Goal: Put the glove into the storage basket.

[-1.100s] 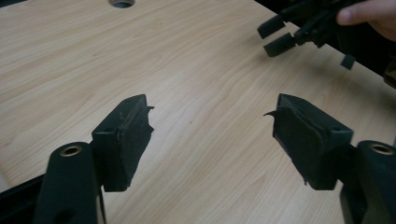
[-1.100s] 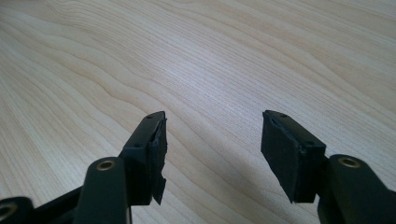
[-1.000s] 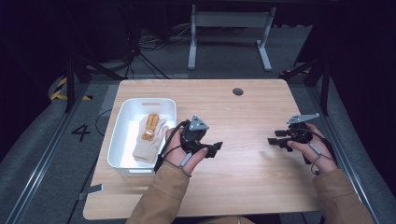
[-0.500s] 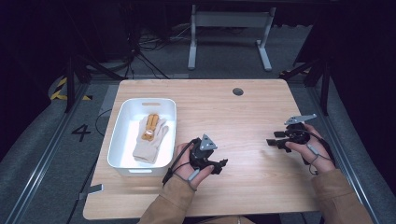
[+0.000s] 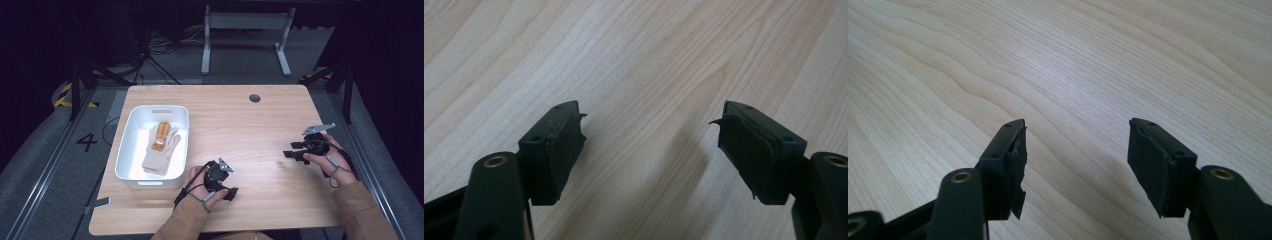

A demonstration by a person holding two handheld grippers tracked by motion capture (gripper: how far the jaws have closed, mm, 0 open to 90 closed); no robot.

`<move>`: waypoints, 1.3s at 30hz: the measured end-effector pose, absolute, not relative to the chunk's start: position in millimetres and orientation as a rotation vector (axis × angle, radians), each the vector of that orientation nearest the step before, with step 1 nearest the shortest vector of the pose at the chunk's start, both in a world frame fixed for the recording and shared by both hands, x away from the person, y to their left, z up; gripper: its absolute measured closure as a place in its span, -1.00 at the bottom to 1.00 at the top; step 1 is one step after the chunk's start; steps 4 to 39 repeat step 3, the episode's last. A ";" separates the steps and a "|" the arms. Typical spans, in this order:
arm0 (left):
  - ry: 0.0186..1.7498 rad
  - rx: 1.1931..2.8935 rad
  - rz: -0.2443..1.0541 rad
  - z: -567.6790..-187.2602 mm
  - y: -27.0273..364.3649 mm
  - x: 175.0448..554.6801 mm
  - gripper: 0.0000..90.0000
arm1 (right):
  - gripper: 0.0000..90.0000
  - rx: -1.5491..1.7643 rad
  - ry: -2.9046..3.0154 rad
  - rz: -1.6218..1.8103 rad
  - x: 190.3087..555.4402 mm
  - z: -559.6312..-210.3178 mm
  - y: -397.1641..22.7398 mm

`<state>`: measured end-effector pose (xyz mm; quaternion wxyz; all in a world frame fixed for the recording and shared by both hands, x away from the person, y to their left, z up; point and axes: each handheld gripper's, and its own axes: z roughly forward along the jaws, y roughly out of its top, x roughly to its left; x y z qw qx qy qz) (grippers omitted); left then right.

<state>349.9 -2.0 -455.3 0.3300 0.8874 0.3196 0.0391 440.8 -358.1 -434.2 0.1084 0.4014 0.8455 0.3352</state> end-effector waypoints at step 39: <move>0.829 2.311 0.116 -455.9 -1.9 350.1 -0.47 | -0.08 1.179 2.489 0.987 441.4 -435.3 -357.2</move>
